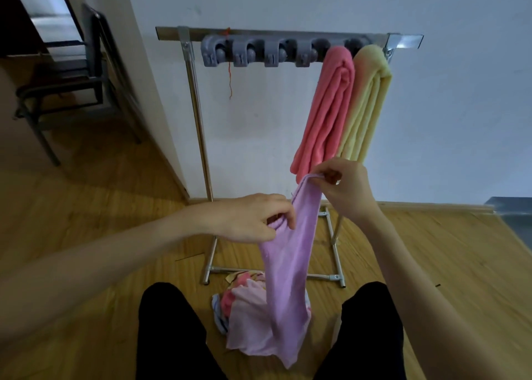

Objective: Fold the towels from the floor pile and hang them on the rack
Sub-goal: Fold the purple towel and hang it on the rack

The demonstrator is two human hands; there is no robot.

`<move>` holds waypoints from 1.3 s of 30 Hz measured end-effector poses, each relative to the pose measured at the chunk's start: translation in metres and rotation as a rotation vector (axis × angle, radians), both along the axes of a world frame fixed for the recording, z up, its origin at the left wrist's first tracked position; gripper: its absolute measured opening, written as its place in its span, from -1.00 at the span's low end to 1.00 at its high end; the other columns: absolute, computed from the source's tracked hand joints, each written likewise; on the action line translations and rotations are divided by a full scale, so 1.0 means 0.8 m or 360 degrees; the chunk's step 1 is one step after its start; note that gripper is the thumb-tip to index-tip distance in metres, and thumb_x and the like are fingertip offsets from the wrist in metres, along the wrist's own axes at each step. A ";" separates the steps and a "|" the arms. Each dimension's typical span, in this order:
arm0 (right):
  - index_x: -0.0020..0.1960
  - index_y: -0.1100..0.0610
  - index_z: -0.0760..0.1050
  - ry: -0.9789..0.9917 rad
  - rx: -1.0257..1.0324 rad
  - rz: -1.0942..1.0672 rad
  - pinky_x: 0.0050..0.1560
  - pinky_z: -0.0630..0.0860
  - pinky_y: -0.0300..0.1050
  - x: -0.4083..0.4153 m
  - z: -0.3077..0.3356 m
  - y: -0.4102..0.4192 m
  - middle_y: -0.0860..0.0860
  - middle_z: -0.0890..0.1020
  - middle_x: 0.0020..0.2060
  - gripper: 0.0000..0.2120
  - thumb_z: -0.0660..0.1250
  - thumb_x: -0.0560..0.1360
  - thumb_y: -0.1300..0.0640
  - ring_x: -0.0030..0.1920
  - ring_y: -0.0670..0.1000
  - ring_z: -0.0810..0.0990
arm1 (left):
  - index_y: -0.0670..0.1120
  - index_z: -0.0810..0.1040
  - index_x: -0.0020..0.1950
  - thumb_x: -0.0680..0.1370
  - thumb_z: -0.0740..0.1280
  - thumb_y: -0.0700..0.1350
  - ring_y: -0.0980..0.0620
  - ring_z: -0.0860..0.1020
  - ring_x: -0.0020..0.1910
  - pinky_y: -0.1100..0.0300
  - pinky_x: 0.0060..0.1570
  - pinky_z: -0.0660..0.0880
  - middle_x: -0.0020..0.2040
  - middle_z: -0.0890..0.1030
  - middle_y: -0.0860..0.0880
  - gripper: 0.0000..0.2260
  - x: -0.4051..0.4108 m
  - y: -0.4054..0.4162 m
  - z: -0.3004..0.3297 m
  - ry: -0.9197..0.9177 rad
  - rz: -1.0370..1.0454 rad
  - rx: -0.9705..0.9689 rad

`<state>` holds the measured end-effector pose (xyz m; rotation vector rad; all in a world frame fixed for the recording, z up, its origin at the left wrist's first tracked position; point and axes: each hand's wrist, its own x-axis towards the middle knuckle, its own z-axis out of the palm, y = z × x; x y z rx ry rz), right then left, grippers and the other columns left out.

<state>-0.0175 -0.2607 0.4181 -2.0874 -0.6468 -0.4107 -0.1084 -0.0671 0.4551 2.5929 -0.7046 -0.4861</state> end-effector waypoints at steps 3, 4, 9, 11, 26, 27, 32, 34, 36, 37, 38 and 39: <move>-0.13 0.18 0.66 -0.0010 -0.0044 0.0065 -0.26 0.40 -0.43 -0.005 -0.002 -0.001 -0.14 0.56 -0.32 -0.86 0.41 0.38 0.36 -0.32 -0.22 0.51 | -0.02 0.49 0.26 0.46 0.28 -0.32 0.26 0.44 -0.09 0.40 -0.15 0.42 -0.03 0.43 0.13 -0.59 -0.005 0.001 0.005 0.0067 -0.0115 0.0013; -0.13 0.17 0.66 -0.0009 -0.0045 0.0075 -0.25 0.40 -0.42 -0.007 -0.003 0.000 -0.11 0.57 -0.32 -0.86 0.41 0.38 0.36 -0.32 -0.21 0.51 | -0.04 0.51 0.27 0.46 0.27 -0.35 0.29 0.44 -0.11 0.43 -0.17 0.41 -0.04 0.44 0.13 -0.58 -0.006 0.002 0.006 0.0031 -0.0161 0.0014; -0.12 0.16 0.66 0.0008 -0.0017 0.0092 -0.24 0.41 -0.42 -0.014 -0.003 0.001 -0.14 0.58 -0.31 -0.86 0.43 0.38 0.34 -0.31 -0.21 0.52 | -0.10 0.62 0.07 0.51 0.34 -0.26 0.18 0.47 -0.09 0.25 -0.08 0.44 -0.02 0.56 -0.01 -0.82 -0.009 0.007 -0.007 -0.0691 -0.0406 0.0137; -0.13 0.16 0.66 0.0016 -0.0004 0.0081 -0.26 0.39 -0.44 -0.015 -0.001 0.000 -0.16 0.58 -0.32 -0.86 0.43 0.37 0.34 -0.32 -0.21 0.52 | -0.09 0.62 -0.05 0.50 0.38 -0.19 0.07 0.47 -0.08 0.15 -0.12 0.45 -0.04 0.54 -0.03 -0.94 -0.010 0.008 -0.012 -0.0977 -0.0431 0.0144; -0.17 0.27 0.63 0.0289 0.0226 0.0211 -0.29 0.63 -0.08 -0.024 0.005 0.002 0.07 0.65 -0.37 -0.92 0.50 0.37 0.29 -0.36 0.06 0.65 | -0.06 0.54 -0.04 0.58 0.12 0.04 0.03 0.52 -0.18 0.10 -0.10 0.33 -0.19 0.59 0.03 -0.74 0.022 0.011 -0.023 -0.1270 -0.0042 -0.0009; -0.15 0.30 0.64 0.0305 0.0232 0.0242 -0.29 0.62 -0.11 -0.025 0.006 0.004 0.09 0.66 -0.36 -0.90 0.50 0.37 0.29 -0.36 0.05 0.65 | -0.06 0.55 -0.04 0.59 0.12 0.06 0.03 0.52 -0.19 0.10 -0.11 0.34 -0.20 0.60 0.03 -0.72 0.023 0.010 -0.026 -0.1277 -0.0008 -0.0043; -0.08 0.32 0.65 0.0421 0.0322 0.0417 -0.30 0.55 -0.33 -0.031 0.013 0.006 0.11 0.68 -0.30 -0.89 0.46 0.42 0.30 -0.34 -0.07 0.65 | -0.06 0.58 -0.07 0.58 0.11 0.15 0.07 0.53 -0.23 0.12 -0.13 0.41 -0.22 0.62 0.03 -0.64 0.024 0.006 -0.034 -0.1264 0.0146 -0.0181; -0.07 0.28 0.64 0.0476 0.0340 0.0501 -0.24 0.57 -0.30 -0.034 0.015 0.005 0.08 0.68 -0.28 -0.92 0.42 0.44 0.31 -0.29 -0.07 0.66 | -0.06 0.58 -0.05 0.57 0.12 0.15 0.07 0.54 -0.23 0.13 -0.13 0.42 -0.21 0.62 0.03 -0.64 0.024 0.007 -0.037 -0.1273 0.0192 -0.0200; -0.04 0.27 0.64 0.0503 0.0327 0.0570 -0.17 0.61 -0.24 -0.035 0.016 0.005 0.10 0.69 -0.24 -0.91 0.39 0.47 0.31 -0.22 -0.02 0.68 | -0.06 0.58 -0.05 0.57 0.15 0.14 0.07 0.54 -0.24 0.14 -0.13 0.42 -0.22 0.62 0.04 -0.66 0.026 0.009 -0.039 -0.1287 0.0238 -0.0217; -0.02 0.27 0.64 0.0507 0.0318 0.0593 -0.14 0.62 -0.20 -0.036 0.016 0.005 0.13 0.69 -0.22 -0.90 0.38 0.48 0.31 -0.19 0.03 0.68 | -0.06 0.59 -0.05 0.57 0.15 0.14 0.08 0.53 -0.25 0.14 -0.13 0.43 -0.22 0.62 0.04 -0.66 0.026 0.008 -0.039 -0.1297 0.0265 -0.0231; 0.00 0.28 0.63 0.0510 0.0319 0.0608 -0.12 0.63 -0.14 -0.036 0.014 0.005 0.15 0.69 -0.19 -0.88 0.36 0.50 0.31 -0.16 0.08 0.68 | -0.06 0.59 -0.05 0.56 0.15 0.15 0.08 0.53 -0.26 0.14 -0.14 0.43 -0.23 0.62 0.04 -0.65 0.025 0.007 -0.040 -0.1311 0.0297 -0.0237; 0.03 0.28 0.63 0.0516 0.0332 0.0619 -0.09 0.63 -0.09 -0.037 0.013 0.005 0.16 0.69 -0.17 -0.86 0.35 0.51 0.31 -0.14 0.12 0.67 | -0.06 0.59 -0.06 0.56 0.15 0.16 0.08 0.52 -0.28 0.14 -0.14 0.43 -0.25 0.62 0.05 -0.65 0.025 0.006 -0.040 -0.1335 0.0330 -0.0237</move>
